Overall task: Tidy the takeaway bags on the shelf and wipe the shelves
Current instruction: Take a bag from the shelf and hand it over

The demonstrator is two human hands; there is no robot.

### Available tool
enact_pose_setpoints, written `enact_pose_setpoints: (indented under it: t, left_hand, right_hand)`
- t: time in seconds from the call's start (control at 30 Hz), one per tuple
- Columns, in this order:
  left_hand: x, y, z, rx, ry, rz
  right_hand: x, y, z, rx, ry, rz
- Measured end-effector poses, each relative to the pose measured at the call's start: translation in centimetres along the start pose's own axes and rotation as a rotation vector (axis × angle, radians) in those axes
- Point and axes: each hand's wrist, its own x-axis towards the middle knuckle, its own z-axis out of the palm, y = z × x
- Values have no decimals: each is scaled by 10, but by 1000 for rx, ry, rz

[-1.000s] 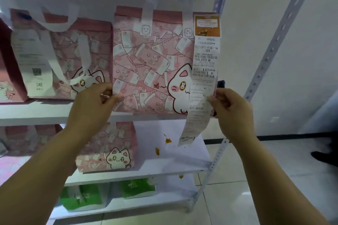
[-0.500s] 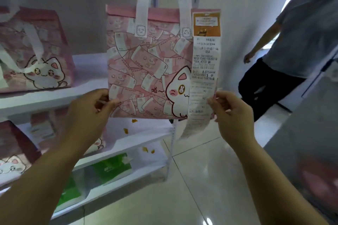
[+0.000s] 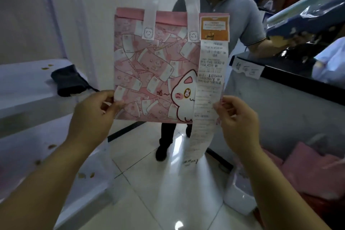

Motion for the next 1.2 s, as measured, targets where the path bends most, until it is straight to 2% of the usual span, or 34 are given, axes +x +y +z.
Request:
enact_pose_setpoints:
  t: [0.27, 0.53, 0.77, 0.97, 1.2]
  left_hand:
    - [33, 9, 64, -72, -24, 35]
    - [103, -39, 61, -137, -89, 90]
    - [166, -75, 80, -119, -153, 161]
    - [207, -80, 146, -175, -222, 194]
    - [260, -54, 258, -200, -259, 251]
  right_hand:
    - [25, 32, -27, -78, 49, -46]
    - [49, 29, 34, -91, 136, -46]
    - [79, 46, 81, -222, 207, -44]
    - [116, 90, 77, -346, 227, 0]
    - [181, 173, 36, -361, 270, 39]
